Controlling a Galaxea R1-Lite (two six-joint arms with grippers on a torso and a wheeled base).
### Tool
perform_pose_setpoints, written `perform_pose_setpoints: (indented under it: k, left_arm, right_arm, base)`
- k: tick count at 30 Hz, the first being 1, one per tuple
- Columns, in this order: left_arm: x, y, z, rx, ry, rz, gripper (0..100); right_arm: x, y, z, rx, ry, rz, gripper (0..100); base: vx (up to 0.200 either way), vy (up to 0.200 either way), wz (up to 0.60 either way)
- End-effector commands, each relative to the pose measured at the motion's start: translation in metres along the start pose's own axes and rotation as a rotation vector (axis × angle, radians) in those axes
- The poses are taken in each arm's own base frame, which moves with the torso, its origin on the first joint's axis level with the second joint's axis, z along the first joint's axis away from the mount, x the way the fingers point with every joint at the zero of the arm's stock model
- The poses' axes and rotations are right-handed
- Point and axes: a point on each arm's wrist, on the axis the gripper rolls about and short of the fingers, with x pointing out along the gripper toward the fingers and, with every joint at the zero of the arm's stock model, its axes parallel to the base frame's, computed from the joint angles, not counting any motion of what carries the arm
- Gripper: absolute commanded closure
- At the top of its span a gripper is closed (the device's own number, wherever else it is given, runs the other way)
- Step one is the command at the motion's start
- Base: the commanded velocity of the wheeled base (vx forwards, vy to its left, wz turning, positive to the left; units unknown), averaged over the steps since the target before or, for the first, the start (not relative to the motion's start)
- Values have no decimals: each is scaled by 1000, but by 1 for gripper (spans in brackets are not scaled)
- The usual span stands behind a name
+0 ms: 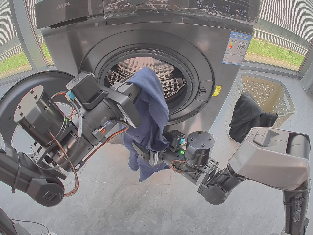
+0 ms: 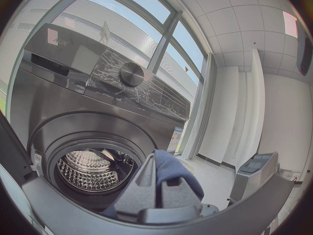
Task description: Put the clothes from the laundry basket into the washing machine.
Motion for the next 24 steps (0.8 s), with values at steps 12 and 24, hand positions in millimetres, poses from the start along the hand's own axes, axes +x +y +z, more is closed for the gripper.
perform_pose_setpoints:
  k: [12,24]
  left_arm:
    - [0,-1,13,-2,-47,-2,100]
    - [-1,26,18,29,-55,96,100]
  right_arm:
    - [30,-5,-7,19,-89,-11,0]
    - [13,-29,6,22,-94,-67,100]
  base:
    - [0,0,0]
    - [0,0,0]
